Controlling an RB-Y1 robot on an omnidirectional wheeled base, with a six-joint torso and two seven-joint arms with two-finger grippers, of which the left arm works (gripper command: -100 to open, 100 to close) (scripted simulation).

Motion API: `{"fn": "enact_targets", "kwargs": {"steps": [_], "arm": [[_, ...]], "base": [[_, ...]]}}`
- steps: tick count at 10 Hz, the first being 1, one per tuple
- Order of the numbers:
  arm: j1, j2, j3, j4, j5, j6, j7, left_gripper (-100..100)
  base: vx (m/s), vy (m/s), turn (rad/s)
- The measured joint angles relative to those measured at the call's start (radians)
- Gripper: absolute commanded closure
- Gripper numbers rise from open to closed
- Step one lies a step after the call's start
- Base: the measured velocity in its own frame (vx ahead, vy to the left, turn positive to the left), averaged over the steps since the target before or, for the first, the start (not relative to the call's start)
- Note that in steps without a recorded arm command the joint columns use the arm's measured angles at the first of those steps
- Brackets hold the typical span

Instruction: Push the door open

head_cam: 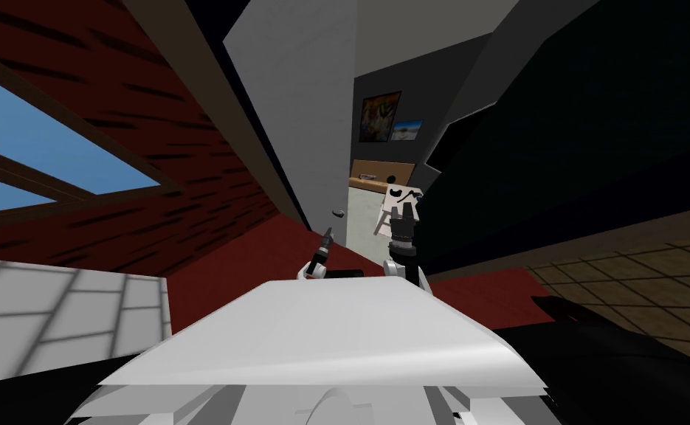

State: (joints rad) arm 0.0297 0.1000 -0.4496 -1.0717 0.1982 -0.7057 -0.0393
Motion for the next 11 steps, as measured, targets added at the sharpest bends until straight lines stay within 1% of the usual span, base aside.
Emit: {"fn": "enact_targets", "kwargs": {"steps": [2,3,5,7,9,11], "arm": [[-0.017,0.001,-0.019,0.039,0.012,-0.006,-0.006,-100],[-0.031,-0.004,-0.028,0.073,0.017,-0.014,-0.01,-100],[-0.058,-0.007,-0.049,0.132,0.031,-0.026,-0.015,-100],[-0.067,-0.006,-0.07,0.156,0.043,-0.022,-0.025,-100],[-0.083,-0.01,-0.083,0.197,0.05,-0.034,-0.03,-100],[-0.097,-0.013,-0.097,0.23,0.059,-0.041,-0.034,-100]], "base": [[0.109,0.085,-0.076],[0.111,0.083,-0.078],[0.12,0.118,-0.099],[0.121,0.111,-0.063],[0.085,0.058,-0.061],[0.075,0.067,-0.059]]}}
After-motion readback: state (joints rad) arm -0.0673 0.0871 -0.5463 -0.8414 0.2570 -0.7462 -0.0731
